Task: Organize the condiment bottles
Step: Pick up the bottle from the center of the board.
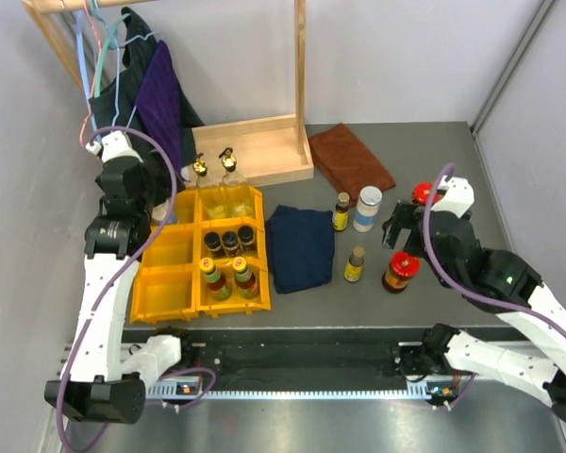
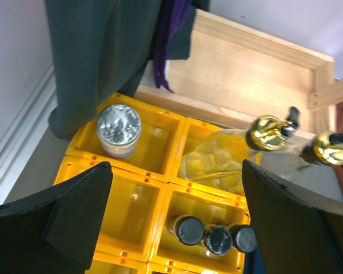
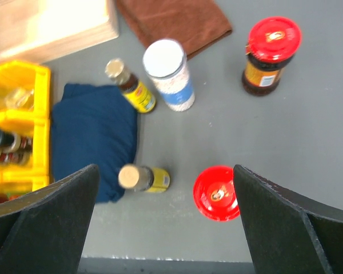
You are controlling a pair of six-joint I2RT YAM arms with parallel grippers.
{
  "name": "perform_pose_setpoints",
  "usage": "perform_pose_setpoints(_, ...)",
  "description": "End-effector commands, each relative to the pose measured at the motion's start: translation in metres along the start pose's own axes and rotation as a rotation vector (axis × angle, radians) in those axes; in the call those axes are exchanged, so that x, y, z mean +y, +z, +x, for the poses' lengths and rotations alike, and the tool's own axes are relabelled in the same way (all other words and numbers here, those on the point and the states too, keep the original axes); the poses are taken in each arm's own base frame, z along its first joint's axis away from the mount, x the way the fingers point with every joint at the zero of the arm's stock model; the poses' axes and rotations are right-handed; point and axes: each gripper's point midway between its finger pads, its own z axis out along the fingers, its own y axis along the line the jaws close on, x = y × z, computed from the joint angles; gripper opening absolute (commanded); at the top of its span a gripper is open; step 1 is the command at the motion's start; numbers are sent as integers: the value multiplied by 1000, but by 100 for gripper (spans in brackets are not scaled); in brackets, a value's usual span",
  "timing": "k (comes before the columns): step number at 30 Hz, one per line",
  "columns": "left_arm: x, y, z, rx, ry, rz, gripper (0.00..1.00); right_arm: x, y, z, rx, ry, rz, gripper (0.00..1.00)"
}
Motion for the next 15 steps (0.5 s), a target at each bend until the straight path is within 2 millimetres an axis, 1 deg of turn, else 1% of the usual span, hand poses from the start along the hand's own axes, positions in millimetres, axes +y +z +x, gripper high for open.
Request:
perform_pose_setpoints(1,-19,-26,-27,-94,-10,131,99,7,20,-11,-9,14,0,99)
perform_pose_setpoints(2,-19,-29,-26,-100,-8,142,99,2,24,-17,-21,20,24,99)
perform_pose_setpoints(3,-16,-29,-19,-91,2,138,99,4,27,-25,-43,32,21,99)
perform_pose_setpoints(4,-11,-38,-20,-116,8,135,99,5,31,-30,-51,6,22,99)
perform_pose_setpoints(5,-8,-40,-18,-125,10,130,99,-3,35,-37,-66,16,53,99)
perform_pose_setpoints(6,-3,-39,-7,-114,18,120,99,-2,40,-40,-61,16,44,99)
perform_pose_setpoints(7,0,-49,-8,-145,25,132,99,2,49,-44,-63,0,32,99)
perform_pose_setpoints(8,3,-51,-4,-150,30,130,99,2,56,-46,-56,0,32,99)
perform_pose_setpoints(9,9,-47,11,-132,36,117,99,-1,64,-48,-44,11,26,99)
perform_pose_setpoints(10,12,-54,9,-168,31,125,99,0,77,-49,-35,-3,30,99)
perform_pose_setpoints(11,13,-55,12,-173,36,127,99,0,84,-49,-27,-7,31,99)
perform_pose_setpoints(12,17,-51,23,-161,47,121,99,-2,92,-51,-21,-8,34,99)
perform_pose_setpoints(13,21,-55,23,-183,41,111,99,1,107,-50,-7,-26,35,99)
perform_pose_setpoints(14,24,-55,26,-183,38,103,99,3,114,-50,3,-36,35,99)
perform_pose_setpoints(15,28,-56,30,-187,35,95,99,5,120,-55,1,-47,33,99)
